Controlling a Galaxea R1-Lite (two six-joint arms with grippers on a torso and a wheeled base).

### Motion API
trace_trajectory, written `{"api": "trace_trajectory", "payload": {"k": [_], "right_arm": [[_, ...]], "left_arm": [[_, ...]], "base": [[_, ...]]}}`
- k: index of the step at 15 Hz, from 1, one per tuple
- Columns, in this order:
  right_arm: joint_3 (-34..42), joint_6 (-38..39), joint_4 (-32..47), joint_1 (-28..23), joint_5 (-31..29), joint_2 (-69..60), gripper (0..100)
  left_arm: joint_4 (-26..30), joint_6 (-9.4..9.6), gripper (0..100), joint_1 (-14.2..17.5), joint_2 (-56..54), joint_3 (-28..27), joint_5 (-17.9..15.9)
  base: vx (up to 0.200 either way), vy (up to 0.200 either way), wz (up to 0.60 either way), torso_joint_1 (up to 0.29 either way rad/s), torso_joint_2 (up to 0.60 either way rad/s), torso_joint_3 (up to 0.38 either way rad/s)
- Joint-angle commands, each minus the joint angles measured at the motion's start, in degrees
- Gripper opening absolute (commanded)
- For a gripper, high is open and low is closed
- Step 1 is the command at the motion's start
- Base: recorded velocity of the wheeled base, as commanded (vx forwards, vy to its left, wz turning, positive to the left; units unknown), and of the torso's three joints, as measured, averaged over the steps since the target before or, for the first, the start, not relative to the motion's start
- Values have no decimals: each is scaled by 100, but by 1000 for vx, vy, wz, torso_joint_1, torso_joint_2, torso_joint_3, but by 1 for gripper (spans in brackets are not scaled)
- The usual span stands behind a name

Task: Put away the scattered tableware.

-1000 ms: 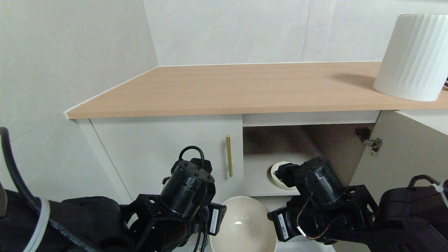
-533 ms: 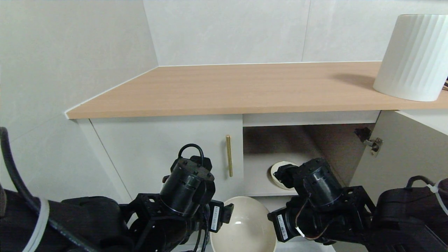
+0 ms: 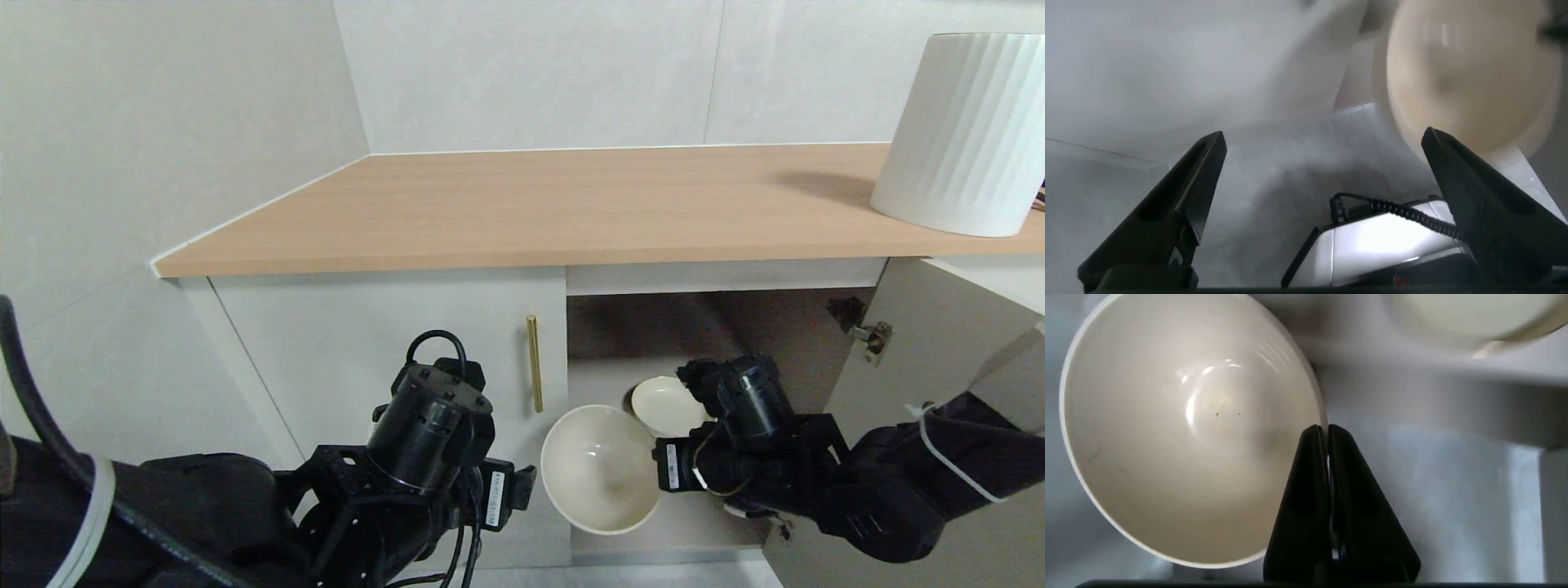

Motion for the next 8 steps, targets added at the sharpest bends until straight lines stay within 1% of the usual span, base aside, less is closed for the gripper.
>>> {"api": "trace_trajectory", "payload": {"k": [1,3,5,8], "right_arm": [[6,216,-543,-377,-171,574,0],[-56,251,-930,-694,-189,829,0],[-328,286,-974,-992,-364,1023,0],[-715,646,-974,-1318,-479,1172,0]], "left_arm": [[-3,-1,100,7,-15,-4,5],[-3,-1,100,16,-15,-4,5],[-3,-1,100,16,-77,5,5],[-3,-9,100,25,-94,-4,14]], "base": [[0,0,0,0,0,0],[0,0,0,0,0,0],[0,0,0,0,0,0],[0,0,0,0,0,0]]}}
